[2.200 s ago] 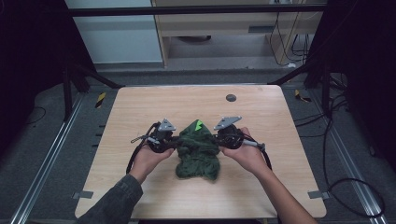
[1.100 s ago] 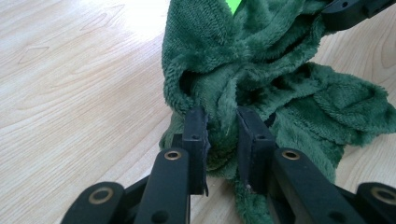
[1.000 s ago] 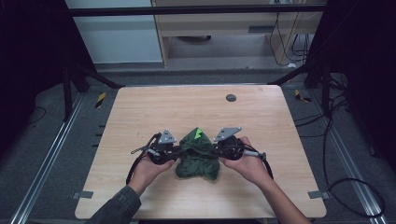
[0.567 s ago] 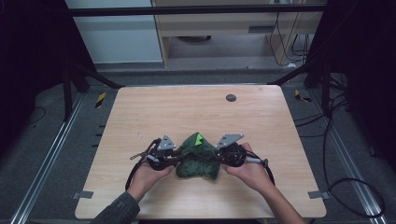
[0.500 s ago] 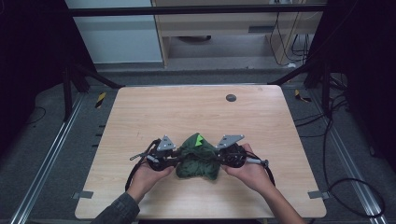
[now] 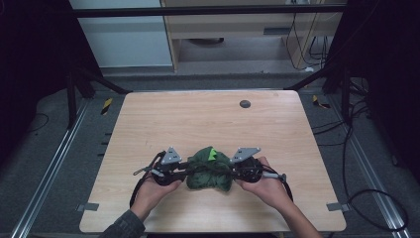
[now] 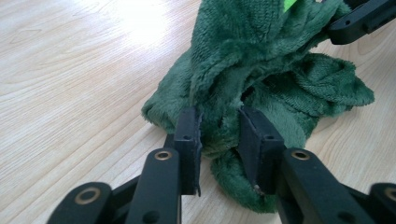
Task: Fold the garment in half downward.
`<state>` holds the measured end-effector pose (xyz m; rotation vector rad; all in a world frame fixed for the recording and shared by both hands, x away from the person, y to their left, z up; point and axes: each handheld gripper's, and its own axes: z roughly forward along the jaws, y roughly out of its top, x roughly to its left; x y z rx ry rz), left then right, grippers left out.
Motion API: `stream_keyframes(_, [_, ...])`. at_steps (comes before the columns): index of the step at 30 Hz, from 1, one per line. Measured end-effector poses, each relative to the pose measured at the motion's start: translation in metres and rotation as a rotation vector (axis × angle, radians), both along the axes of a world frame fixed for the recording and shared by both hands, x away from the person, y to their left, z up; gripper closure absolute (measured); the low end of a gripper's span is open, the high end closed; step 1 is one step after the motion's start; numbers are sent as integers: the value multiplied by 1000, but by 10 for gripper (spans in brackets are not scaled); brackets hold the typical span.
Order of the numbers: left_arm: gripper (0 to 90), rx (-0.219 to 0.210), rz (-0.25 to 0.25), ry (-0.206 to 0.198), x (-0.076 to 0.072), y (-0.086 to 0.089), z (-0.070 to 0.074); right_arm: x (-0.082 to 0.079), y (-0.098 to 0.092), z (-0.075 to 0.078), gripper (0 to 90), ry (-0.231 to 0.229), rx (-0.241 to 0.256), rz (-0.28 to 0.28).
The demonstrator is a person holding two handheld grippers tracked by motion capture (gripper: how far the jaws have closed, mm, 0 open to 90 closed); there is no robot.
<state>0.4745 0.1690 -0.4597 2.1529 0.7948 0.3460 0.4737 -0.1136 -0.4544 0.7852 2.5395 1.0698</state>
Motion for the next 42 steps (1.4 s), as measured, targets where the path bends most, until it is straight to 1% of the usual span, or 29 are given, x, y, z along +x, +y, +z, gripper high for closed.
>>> stream_keyframes(6, [640, 1, 6, -5, 0, 1, 0, -1, -2, -1, 759, 3, -3, -3])
stream_keyframes(10, [578, 0, 11, -12, 0, 1, 2, -1, -3, -1, 758, 6, -6, -2])
stream_keyframes(14, [553, 2, 6, -19, 1, -1, 3, -2, -4, -1, 757, 6, -4, 2])
stream_keyframes(15, [532, -3, 8, -18, 2, -2, 3, -2, -4, -1, 757, 6, -4, 2])
stream_keyframes(18, [513, 2, -4, -14, 6, -4, 4, -2, -4, -2, 757, 7, -3, 1])
stream_keyframes(21, [501, -10, -9, 0, 9, -5, 3, -2, -4, -2, 757, 8, -5, 2])
stream_keyframes(23, [503, -10, -17, 7, 11, -8, 3, -2, -4, -3, 756, 9, -5, 1])
stream_keyframes(25, [524, -10, -24, 10, 11, -10, 2, -3, -4, -3, 755, 10, -4, 1])
stream_keyframes(28, [550, -5, -27, 6, 12, -12, 2, -3, -4, -3, 755, 9, -5, 3])
stream_keyframes(30, [599, -2, -27, 2, 11, -12, 2, -4, -4, -3, 755, 9, 0, 4])
stream_keyframes(31, [599, 1, -31, 3, 11, -12, 2, -4, -4, -3, 755, 9, 0, 4])
stream_keyframes(34, [657, -1, -39, 4, 8, -10, 2, -6, -6, -3, 753, 9, -2, 4])
stream_keyframes(37, [671, -2, -41, 5, 7, -9, 1, -6, -6, -4, 752, 7, 1, 4])
stream_keyframes(38, [695, -3, -42, 5, 7, -9, 0, -7, -6, -4, 748, 6, 2, 3])
stream_keyframes(40, [699, -4, -42, 8, 6, -9, -1, -7, -6, -4, 748, 7, 1, 2])
stream_keyframes(42, [711, 2, -45, 8, 6, -8, -1, -8, -7, -3, 744, 5, 5, 4])
